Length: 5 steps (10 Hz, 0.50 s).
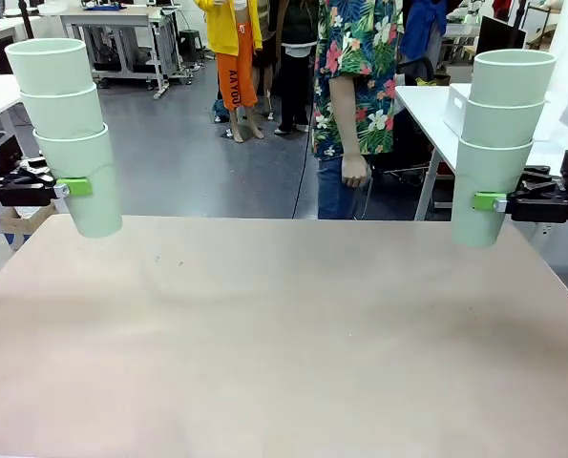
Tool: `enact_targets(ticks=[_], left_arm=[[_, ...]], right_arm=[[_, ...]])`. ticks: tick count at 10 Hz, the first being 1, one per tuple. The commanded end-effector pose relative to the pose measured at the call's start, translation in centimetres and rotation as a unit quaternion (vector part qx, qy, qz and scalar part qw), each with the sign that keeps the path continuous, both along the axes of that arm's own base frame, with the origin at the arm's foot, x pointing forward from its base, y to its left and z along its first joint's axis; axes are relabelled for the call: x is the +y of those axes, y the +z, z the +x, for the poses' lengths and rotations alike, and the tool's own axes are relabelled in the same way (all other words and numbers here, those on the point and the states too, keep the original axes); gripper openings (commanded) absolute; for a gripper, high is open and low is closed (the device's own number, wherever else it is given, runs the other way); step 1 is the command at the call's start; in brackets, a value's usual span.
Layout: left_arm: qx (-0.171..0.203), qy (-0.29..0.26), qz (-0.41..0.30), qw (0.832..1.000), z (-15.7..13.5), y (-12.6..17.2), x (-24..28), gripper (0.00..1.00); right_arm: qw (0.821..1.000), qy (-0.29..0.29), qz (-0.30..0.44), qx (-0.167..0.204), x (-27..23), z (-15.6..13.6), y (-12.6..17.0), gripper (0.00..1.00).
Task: Stack the cups and store them in the basket.
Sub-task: Place the stack of Reusable plastic cups into the Pantry Basket.
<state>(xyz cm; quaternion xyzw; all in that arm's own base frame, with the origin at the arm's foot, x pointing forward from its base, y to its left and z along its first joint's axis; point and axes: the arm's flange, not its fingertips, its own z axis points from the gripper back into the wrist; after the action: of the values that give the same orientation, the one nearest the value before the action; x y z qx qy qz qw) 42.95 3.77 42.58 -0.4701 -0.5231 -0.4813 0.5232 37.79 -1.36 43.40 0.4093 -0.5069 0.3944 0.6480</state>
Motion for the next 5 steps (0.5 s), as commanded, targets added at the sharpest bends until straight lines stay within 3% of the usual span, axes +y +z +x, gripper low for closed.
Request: enact_targets(ticks=[1,5], left_arm=[[-0.005,-0.002,-0.001,1.000,-0.15,0.39,-0.09,0.87],[-0.005,-0.002,-0.001,1.000,-0.15,0.39,-0.09,0.87]], right_arm=[[1.000,-0.002,0.000,-0.003,-0.01,0.02,0.25,0.87],[1.000,-0.002,0.000,-0.003,-0.01,0.02,0.25,0.87]])
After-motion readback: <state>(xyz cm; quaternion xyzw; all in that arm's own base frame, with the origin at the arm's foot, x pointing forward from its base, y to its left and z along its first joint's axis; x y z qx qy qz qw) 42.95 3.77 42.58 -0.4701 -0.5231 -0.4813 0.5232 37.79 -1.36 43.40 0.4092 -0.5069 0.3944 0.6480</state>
